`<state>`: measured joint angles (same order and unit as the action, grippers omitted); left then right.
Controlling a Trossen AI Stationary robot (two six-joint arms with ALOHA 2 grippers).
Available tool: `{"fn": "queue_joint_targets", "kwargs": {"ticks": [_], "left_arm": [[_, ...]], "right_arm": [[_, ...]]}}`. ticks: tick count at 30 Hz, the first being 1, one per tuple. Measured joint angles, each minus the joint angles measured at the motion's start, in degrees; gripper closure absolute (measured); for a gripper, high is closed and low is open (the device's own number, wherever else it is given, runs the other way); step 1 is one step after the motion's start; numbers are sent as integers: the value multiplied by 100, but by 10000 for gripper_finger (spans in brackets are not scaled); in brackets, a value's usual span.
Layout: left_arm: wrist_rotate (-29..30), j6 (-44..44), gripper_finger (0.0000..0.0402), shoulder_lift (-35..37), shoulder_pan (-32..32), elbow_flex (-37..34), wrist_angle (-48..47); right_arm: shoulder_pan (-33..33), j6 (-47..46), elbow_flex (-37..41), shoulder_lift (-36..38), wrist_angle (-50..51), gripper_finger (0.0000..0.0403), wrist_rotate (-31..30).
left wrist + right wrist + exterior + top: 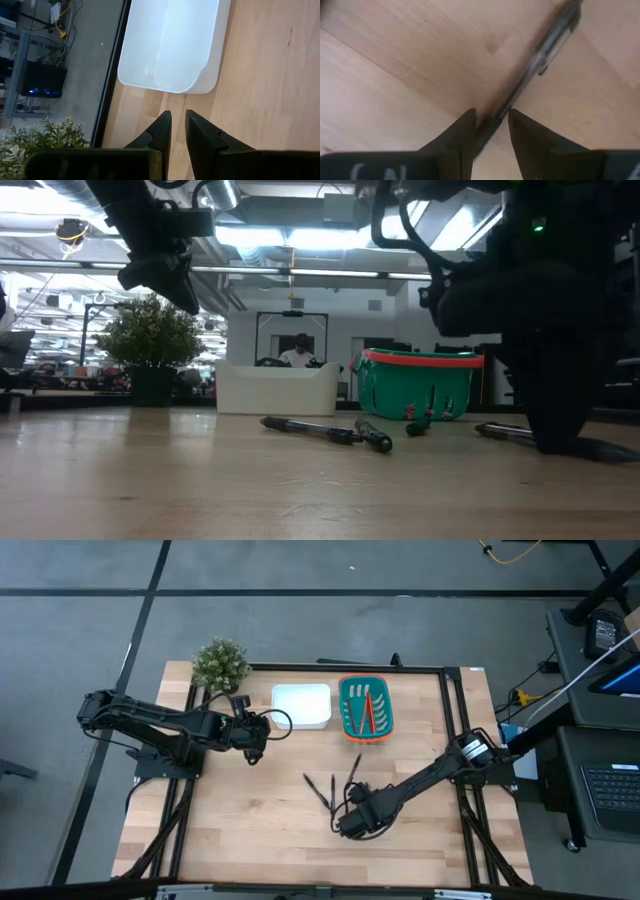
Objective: Sort pens & pencils
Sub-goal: Put the right black ballpen into the white bin
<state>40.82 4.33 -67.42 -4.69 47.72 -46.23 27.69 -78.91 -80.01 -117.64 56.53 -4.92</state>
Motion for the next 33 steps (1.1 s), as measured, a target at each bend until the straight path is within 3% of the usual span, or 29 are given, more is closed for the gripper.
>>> {"fn": "queue_joint_targets", "kwargs": {"ticks": [12, 15, 21, 33], "left_arm": [[0, -41, 351, 0, 0, 0, 49], [0, -41, 351, 0, 0, 0, 49], [0, -41, 351, 0, 0, 0, 49], [0, -43, 351, 0, 0, 0, 45]], "right_arm": [[-18, -27, 79, 19, -150, 284, 45], [-50, -28, 79, 19, -167, 300, 69], [-196, 138, 77, 21, -216, 372, 127], [-409, 244, -214, -22, 282, 373, -252]]}}
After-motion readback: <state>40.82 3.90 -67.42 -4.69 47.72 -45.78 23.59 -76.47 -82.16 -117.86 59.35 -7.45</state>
